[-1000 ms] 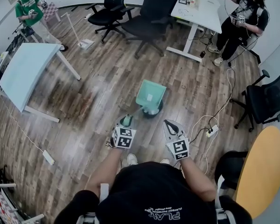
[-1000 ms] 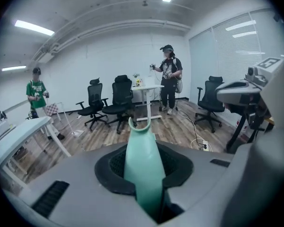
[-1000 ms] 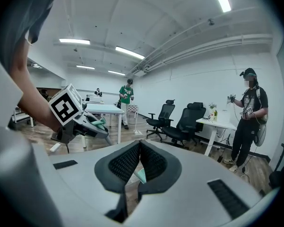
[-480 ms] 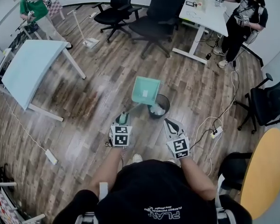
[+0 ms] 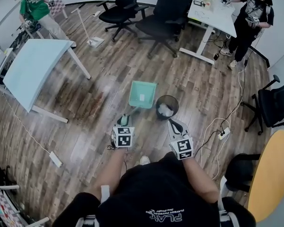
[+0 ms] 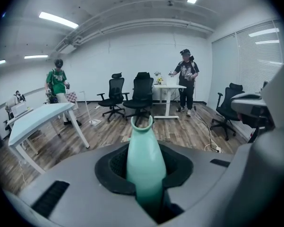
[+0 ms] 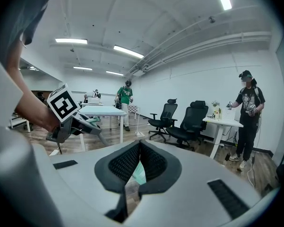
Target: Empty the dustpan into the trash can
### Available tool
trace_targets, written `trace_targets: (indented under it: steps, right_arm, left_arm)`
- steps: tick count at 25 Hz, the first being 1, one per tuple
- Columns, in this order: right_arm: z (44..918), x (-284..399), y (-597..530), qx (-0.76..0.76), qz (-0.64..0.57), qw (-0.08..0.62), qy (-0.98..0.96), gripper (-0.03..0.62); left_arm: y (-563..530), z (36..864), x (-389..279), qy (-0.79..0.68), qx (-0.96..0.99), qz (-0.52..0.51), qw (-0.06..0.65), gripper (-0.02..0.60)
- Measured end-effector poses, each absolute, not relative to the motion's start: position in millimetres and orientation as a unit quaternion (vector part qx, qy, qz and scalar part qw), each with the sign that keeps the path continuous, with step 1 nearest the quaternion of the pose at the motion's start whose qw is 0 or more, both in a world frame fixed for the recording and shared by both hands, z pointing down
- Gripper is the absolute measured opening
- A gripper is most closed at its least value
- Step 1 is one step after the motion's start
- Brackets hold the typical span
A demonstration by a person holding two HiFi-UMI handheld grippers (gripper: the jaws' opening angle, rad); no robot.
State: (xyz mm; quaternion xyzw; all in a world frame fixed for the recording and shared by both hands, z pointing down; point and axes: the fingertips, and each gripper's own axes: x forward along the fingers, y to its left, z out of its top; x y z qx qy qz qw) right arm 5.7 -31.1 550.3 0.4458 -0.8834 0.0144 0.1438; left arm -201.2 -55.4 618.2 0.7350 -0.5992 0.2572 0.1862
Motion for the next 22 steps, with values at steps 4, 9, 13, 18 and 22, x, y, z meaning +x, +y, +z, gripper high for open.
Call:
trace_targets:
  steps: [4, 9, 13, 18, 22]
  right_arm:
    - [551.8, 5.3, -49.8, 0.447, 0.017, 0.142, -0.883, 0.023]
    - [562.3, 6.1, -84.2, 0.435, 0.026, 0.144, -0.888, 0.023]
    - [572.6, 10.2, -116.9, 0.426, 0.036, 0.148, -0.892, 0.023]
    - [584.5, 20.9, -158.0, 0.421, 0.041, 0.149, -0.894, 0.023]
    - [590.8, 27.5, -182.3, 0.42, 0.047, 0.144, -0.895, 0.023]
  left_arm:
    - [-62.7, 626.1, -208.9, -0.6, 0.727, 0.267, 0.198, 0.1]
    - [-88.4, 638.3, -209.8, -0.608, 0.716, 0.275, 0.207, 0.1]
    - [-111.8, 650.1, -205.0, -0.614, 0.704, 0.283, 0.216, 0.1]
    - [-138.8, 668.3, -198.5, -0.621, 0.688, 0.293, 0.233, 0.1]
    - [-149.6, 684.6, -194.9, -0.62, 0.681, 0.305, 0.243, 0.1]
